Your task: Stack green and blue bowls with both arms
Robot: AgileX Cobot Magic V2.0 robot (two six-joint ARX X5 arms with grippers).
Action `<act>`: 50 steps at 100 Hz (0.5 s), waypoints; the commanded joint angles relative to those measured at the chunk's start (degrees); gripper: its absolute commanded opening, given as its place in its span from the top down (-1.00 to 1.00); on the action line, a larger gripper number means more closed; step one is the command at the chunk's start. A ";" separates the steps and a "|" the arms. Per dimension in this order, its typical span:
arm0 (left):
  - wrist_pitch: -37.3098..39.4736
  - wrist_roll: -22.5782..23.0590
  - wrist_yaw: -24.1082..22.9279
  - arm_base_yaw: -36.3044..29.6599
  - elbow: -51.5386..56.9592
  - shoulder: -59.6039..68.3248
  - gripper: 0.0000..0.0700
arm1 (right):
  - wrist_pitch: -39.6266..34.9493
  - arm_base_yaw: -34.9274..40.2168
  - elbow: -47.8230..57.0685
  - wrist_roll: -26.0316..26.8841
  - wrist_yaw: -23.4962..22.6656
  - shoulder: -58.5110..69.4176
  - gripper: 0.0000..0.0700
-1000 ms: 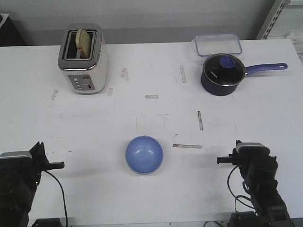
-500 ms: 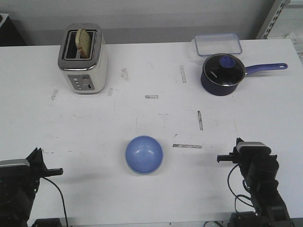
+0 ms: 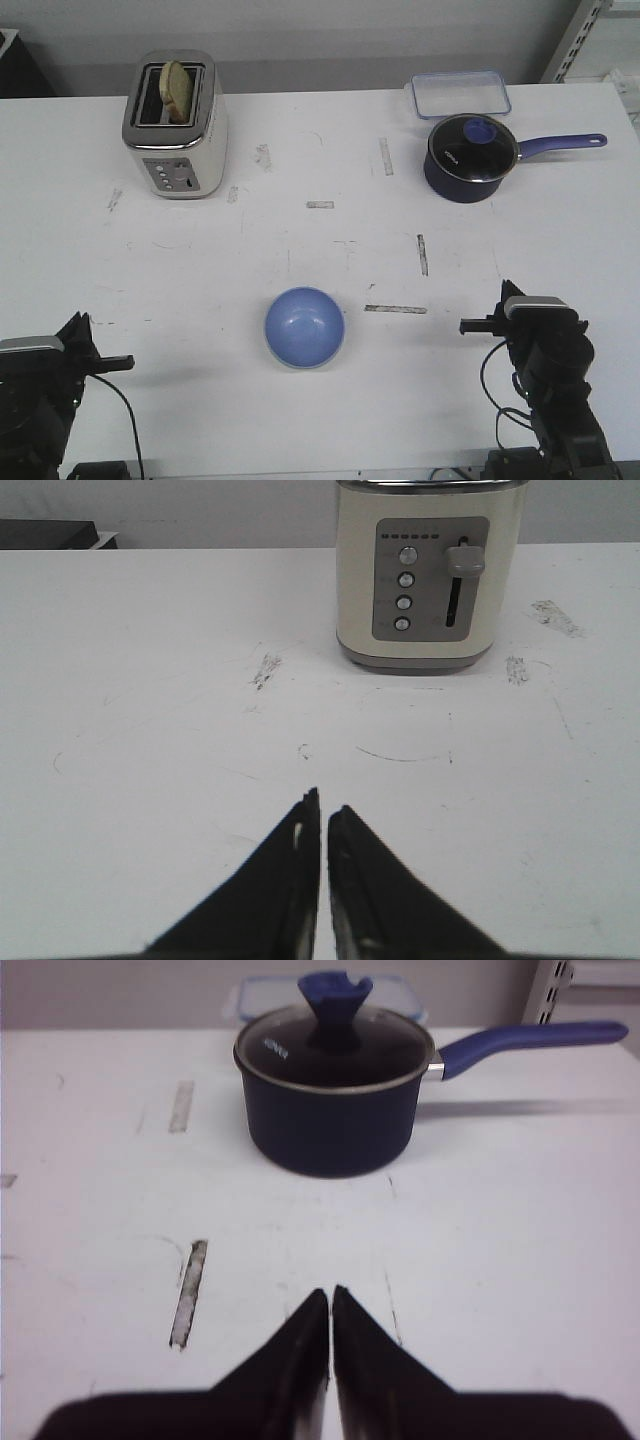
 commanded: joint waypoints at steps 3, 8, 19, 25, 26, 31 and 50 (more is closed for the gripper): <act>0.96 -0.52 -0.17 0.07 0.31 -0.33 1.00 | 1.51 0.11 0.39 0.74 -0.02 0.28 1.00; 2.05 -0.50 -0.17 0.07 -0.66 -1.49 1.00 | 2.16 0.11 0.39 0.74 0.00 0.28 1.00; 6.97 -0.50 -0.26 0.07 -6.19 -6.36 1.00 | 2.95 0.11 0.39 0.74 0.00 0.28 1.00; 11.52 -0.52 -0.22 0.02 -10.93 -9.88 1.00 | 3.10 0.11 0.39 0.74 0.00 0.28 1.00; 12.33 -0.52 -0.20 0.00 -11.82 -10.51 1.00 | 3.13 0.11 0.39 0.74 0.00 0.28 1.00; 16.20 -0.52 -0.15 -0.09 -16.39 -13.68 1.00 | 3.26 0.11 0.39 0.74 0.00 0.28 1.00; 27.39 -0.90 1.36 -0.24 -30.60 -19.89 1.00 | 3.30 0.11 0.39 0.74 0.00 0.28 1.00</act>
